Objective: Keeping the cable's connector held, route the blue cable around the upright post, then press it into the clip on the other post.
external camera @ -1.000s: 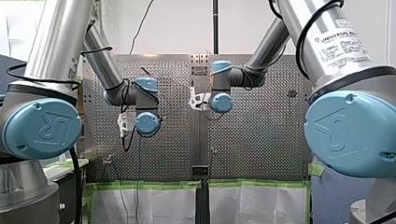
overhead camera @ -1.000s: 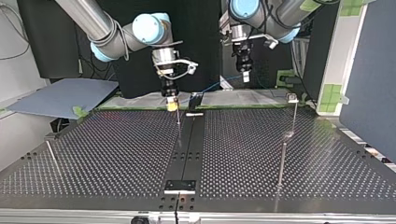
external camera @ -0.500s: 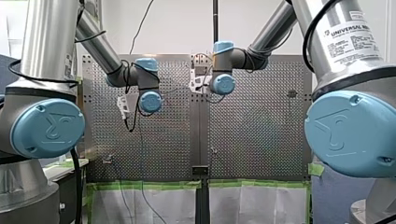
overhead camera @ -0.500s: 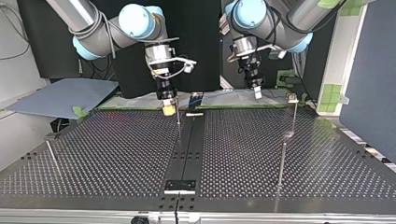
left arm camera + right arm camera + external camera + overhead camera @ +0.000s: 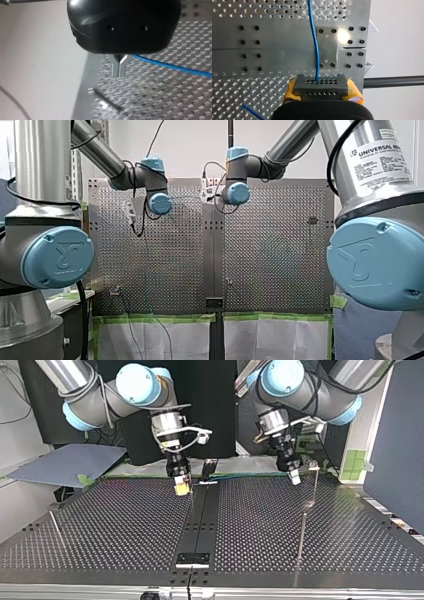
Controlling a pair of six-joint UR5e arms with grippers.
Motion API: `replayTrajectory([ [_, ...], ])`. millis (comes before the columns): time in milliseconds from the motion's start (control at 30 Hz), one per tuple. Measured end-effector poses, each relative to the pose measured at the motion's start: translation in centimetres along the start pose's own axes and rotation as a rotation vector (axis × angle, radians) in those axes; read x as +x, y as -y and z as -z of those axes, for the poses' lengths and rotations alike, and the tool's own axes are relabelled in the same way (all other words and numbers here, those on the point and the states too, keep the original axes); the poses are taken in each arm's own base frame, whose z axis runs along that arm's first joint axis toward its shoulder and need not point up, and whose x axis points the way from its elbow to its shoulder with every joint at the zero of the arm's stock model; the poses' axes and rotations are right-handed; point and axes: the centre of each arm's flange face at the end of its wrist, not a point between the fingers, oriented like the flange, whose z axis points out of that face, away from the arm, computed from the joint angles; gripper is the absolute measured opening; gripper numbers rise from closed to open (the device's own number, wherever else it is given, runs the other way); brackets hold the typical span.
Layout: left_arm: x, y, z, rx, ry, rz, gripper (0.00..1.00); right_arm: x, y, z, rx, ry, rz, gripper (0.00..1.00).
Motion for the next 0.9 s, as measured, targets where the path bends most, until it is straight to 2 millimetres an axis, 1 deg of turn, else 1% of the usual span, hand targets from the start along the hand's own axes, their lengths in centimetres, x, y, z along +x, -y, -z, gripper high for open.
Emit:
replayTrajectory([
  [267, -5.3, 0.1, -2.1, -0.032, 0.06, 0.026, 0.0, 2.3, -0.3, -1.2, 0.008, -0.001, -0.002, 0.0],
  [500, -9.6, 0.1, -3.5, -0.029, 0.107, 0.044, 0.0, 4.3, -0.2, -2.0, 0.026, -0.002, -0.01, 0.0],
  [633, -12.1, 0.1, -4.2, -0.019, 0.134, 0.05, 0.0, 5.7, 0.3, -2.3, 0.057, -0.003, -0.035, 0.0],
  [767, -14.9, -0.4, -5.0, -0.012, 0.168, 0.057, 0.0, 7.3, 1.0, -2.5, 0.093, -0.011, -0.065, 0.0],
  [900, -16.9, -1.0, -5.8, -0.007, 0.186, 0.051, 0.0, 8.9, 1.4, -3.0, 0.116, -0.037, -0.091, 0.0],
])
